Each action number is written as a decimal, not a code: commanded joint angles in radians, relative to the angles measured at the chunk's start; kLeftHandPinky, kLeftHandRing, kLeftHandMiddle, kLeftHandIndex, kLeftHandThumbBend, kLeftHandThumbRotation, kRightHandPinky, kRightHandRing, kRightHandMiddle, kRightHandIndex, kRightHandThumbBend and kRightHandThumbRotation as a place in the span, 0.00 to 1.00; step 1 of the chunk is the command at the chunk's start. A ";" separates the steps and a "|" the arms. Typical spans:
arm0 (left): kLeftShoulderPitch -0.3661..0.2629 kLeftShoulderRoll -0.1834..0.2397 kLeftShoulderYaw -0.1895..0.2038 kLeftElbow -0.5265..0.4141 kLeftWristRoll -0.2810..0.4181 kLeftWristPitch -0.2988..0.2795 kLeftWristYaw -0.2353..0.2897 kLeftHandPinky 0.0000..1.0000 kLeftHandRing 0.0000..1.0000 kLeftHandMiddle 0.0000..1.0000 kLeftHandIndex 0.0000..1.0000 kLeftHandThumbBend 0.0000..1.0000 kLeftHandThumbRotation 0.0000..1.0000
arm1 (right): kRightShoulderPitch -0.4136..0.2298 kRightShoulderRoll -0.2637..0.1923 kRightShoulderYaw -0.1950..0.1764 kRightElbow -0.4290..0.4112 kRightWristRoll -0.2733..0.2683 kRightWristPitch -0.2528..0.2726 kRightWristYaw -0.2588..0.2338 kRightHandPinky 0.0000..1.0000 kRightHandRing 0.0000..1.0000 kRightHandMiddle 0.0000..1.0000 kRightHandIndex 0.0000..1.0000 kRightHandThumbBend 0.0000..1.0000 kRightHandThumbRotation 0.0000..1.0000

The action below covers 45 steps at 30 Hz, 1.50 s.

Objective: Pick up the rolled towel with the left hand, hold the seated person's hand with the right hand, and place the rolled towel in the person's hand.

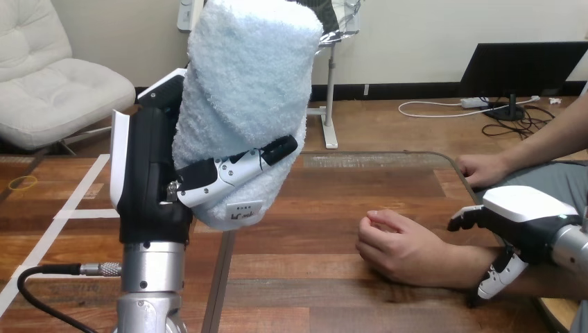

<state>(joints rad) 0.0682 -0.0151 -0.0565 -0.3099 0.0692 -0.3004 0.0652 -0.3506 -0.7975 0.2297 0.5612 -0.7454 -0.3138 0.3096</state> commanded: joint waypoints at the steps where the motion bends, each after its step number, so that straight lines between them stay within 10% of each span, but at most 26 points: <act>1: -0.076 -0.010 0.015 -0.011 -0.015 -0.037 0.004 0.16 0.22 0.29 0.34 0.52 0.00 | -0.067 0.004 0.025 0.035 -0.012 0.035 -0.003 0.65 0.83 0.84 0.82 1.00 0.25; 45: -0.072 -0.026 0.028 -0.019 -0.044 -0.043 0.000 0.17 0.23 0.29 0.35 0.51 0.00 | -0.069 0.040 0.121 0.105 -0.004 0.112 0.007 0.55 0.77 0.80 0.80 1.00 0.23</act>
<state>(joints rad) 0.0682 -0.0284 -0.0277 -0.3098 0.0389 -0.3151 0.0650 -0.4170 -0.7906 0.3187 0.6267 -0.7491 -0.2136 0.3228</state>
